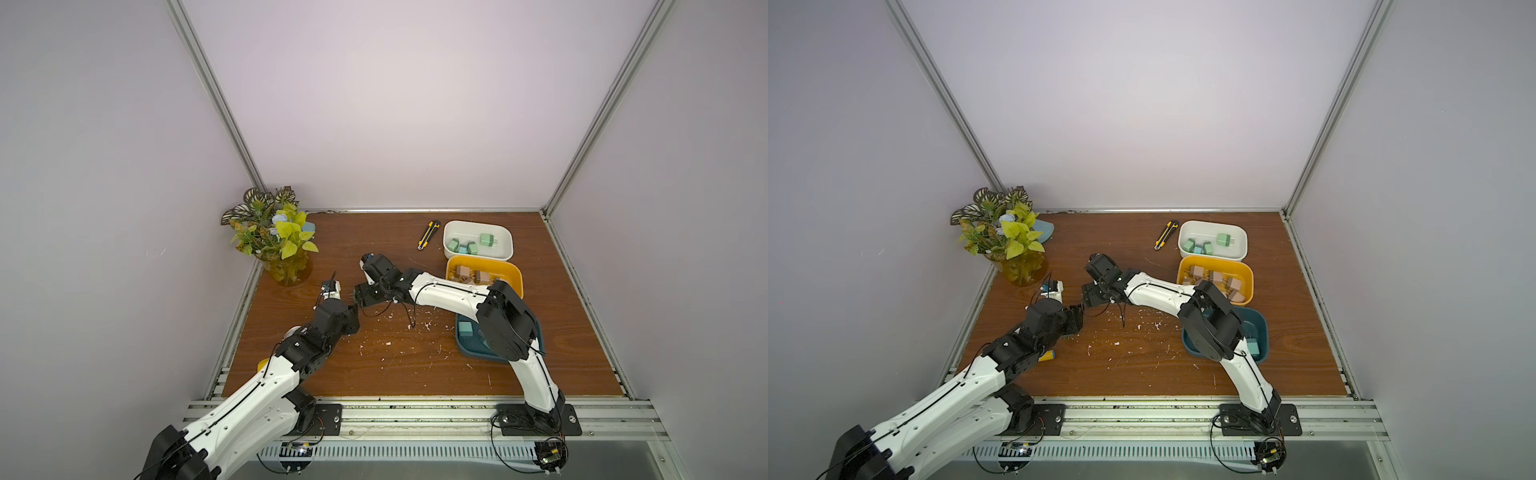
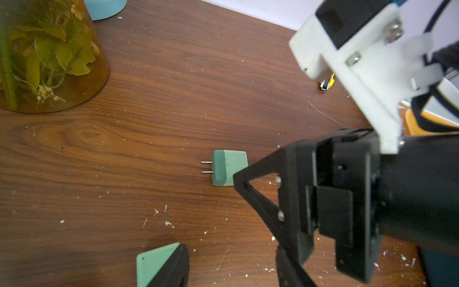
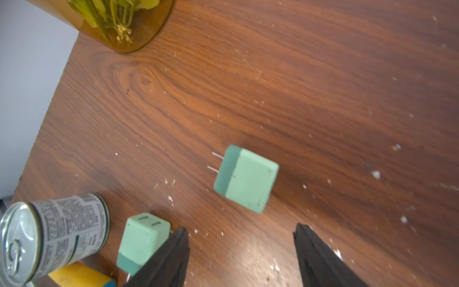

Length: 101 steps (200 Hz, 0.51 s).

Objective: Place the plugs by color into the storage box
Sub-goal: Pick up the plug from the center of the board.

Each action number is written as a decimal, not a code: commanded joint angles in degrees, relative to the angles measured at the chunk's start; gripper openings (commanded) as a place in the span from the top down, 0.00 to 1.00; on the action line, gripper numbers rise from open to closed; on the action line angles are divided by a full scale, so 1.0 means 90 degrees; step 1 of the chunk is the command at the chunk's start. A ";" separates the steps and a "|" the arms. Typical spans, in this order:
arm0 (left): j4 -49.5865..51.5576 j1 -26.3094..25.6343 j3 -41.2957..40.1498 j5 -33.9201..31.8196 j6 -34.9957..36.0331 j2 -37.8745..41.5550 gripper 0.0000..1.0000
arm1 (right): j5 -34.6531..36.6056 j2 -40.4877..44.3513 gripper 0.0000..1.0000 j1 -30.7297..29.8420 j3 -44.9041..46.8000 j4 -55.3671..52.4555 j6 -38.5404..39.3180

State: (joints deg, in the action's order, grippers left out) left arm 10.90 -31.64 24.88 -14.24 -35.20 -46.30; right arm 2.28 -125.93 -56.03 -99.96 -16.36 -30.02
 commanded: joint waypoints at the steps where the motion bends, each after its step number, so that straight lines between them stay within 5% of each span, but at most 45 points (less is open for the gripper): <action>1: 0.0030 0.0076 -0.0018 0.0101 0.0084 0.0113 0.41 | 0.0014 -0.0119 0.27 -0.0058 -0.0462 -0.0372 0.0162; 101: 0.0372 0.0070 -0.0002 0.0308 0.0082 0.0667 0.38 | -0.0038 -0.1315 0.28 -0.0088 -0.1656 -0.0735 0.0153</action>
State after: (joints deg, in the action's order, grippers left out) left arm 13.54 -31.48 24.88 -12.88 -35.16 -39.99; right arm 2.66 -135.79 -56.31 -111.59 -20.91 -29.12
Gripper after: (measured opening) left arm 0.615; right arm 0.728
